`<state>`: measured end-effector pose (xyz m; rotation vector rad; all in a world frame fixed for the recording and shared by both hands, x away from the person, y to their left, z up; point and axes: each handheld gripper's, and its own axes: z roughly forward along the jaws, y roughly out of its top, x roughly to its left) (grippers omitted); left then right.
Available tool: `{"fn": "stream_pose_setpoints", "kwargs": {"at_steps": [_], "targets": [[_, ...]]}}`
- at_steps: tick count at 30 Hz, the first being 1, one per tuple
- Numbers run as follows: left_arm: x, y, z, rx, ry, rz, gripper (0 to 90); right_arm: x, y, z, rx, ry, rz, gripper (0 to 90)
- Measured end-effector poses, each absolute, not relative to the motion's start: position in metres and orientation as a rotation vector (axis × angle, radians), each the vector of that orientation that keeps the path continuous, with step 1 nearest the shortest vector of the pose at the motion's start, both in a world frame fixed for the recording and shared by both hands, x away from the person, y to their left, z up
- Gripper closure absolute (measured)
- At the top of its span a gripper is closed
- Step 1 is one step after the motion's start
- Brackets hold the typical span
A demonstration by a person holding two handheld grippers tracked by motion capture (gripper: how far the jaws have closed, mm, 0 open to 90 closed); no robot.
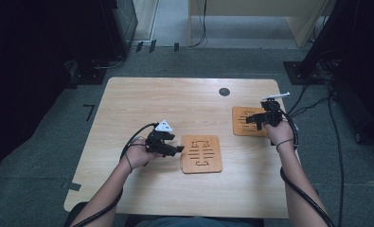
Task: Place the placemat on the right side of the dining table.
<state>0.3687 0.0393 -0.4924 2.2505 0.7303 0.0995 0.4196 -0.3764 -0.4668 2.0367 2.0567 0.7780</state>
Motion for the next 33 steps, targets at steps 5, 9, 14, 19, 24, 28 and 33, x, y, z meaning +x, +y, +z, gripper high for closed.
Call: {"fn": "stream_pose_setpoints", "kwargs": {"at_steps": [5,9,14,19,24,28,33], "targets": [[0.369,0.039,-0.493,2.251,0.729,0.098,29.7,0.414,-0.37,-0.466,2.009,2.066,0.789,24.1],[0.369,0.04,-0.493,2.253,0.73,0.098,29.7,0.411,-0.364,-0.466,1.989,2.088,0.795,23.9],[0.369,0.04,-0.493,2.253,0.734,0.097,29.5,0.405,-0.359,-0.466,1.968,2.099,0.802,23.9],[0.369,0.04,-0.493,2.249,0.736,0.099,29.5,0.399,-0.355,-0.468,1.945,2.111,0.808,23.4],[0.37,0.041,-0.493,2.251,0.733,0.101,29.4,0.393,-0.351,-0.472,1.937,2.112,0.792,23.3],[0.37,0.041,-0.493,2.253,0.733,0.101,29.4,0.388,-0.349,-0.472,1.919,2.127,0.803,23.0],[0.37,0.041,-0.493,2.249,0.747,0.098,28.8,0.382,-0.342,-0.471,1.903,2.134,0.819,22.9]]}}
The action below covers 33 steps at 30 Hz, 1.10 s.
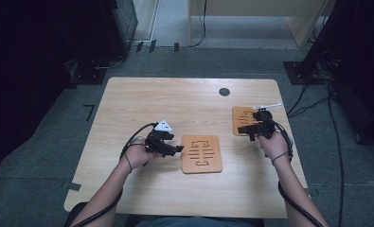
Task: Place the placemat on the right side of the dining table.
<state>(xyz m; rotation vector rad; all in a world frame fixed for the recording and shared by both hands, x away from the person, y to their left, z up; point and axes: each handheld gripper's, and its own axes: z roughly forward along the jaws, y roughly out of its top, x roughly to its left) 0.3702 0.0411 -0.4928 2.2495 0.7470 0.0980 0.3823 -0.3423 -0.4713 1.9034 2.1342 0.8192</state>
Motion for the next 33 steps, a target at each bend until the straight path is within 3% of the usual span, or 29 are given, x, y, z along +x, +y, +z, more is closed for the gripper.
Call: {"fn": "stream_pose_setpoints", "kwargs": {"at_steps": [33], "targets": [[0.373,0.044,-0.494,2.253,0.759,0.1,27.8,0.353,-0.302,-0.475,1.754,2.268,0.875,22.9]]}}
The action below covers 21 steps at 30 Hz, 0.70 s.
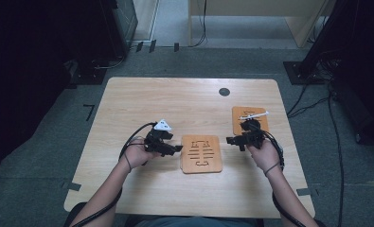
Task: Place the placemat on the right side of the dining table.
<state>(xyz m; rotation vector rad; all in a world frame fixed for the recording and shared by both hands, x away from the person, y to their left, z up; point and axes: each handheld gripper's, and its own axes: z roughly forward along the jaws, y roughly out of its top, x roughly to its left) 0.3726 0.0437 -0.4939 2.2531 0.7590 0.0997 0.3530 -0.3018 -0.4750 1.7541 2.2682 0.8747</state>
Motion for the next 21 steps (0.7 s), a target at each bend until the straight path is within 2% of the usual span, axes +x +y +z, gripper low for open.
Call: {"fn": "stream_pose_setpoints", "kwargs": {"at_steps": [21], "targets": [[0.376,0.044,-0.5,2.271,0.761,0.102,27.7,0.344,-0.279,-0.491,1.599,2.356,0.884,23.7]]}}
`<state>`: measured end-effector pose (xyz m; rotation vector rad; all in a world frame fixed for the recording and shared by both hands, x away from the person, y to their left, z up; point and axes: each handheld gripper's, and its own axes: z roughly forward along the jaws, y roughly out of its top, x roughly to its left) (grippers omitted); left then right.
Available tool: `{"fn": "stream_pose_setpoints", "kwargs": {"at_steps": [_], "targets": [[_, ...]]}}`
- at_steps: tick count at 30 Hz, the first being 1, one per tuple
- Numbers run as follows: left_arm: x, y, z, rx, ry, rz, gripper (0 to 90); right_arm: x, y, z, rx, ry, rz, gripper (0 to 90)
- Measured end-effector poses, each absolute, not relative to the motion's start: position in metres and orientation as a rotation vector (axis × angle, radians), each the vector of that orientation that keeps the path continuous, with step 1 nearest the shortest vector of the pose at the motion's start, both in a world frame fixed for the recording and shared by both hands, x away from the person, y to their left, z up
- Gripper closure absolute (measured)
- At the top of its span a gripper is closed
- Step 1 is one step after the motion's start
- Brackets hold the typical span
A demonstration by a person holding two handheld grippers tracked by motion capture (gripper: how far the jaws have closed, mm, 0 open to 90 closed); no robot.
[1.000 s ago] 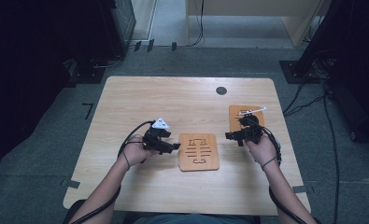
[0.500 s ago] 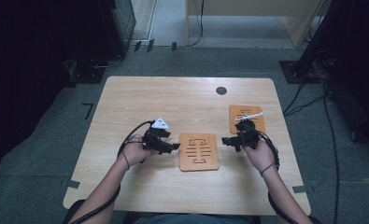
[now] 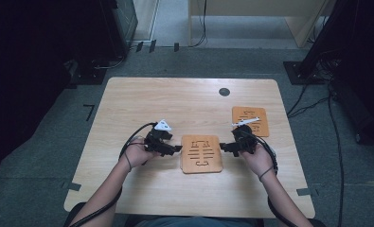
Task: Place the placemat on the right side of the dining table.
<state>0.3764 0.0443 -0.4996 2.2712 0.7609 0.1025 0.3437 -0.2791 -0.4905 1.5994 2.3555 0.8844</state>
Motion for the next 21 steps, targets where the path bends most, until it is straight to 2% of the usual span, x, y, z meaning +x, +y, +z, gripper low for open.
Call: {"fn": "stream_pose_setpoints", "kwargs": {"at_steps": [7,21], "targets": [[0.377,0.044,-0.501,2.277,0.758,0.106,27.5,0.345,-0.273,-0.5,1.472,2.384,0.852,25.4],[0.379,0.045,-0.504,2.288,0.762,0.107,27.4,0.347,-0.276,-0.501,1.509,2.374,0.898,25.2]]}}
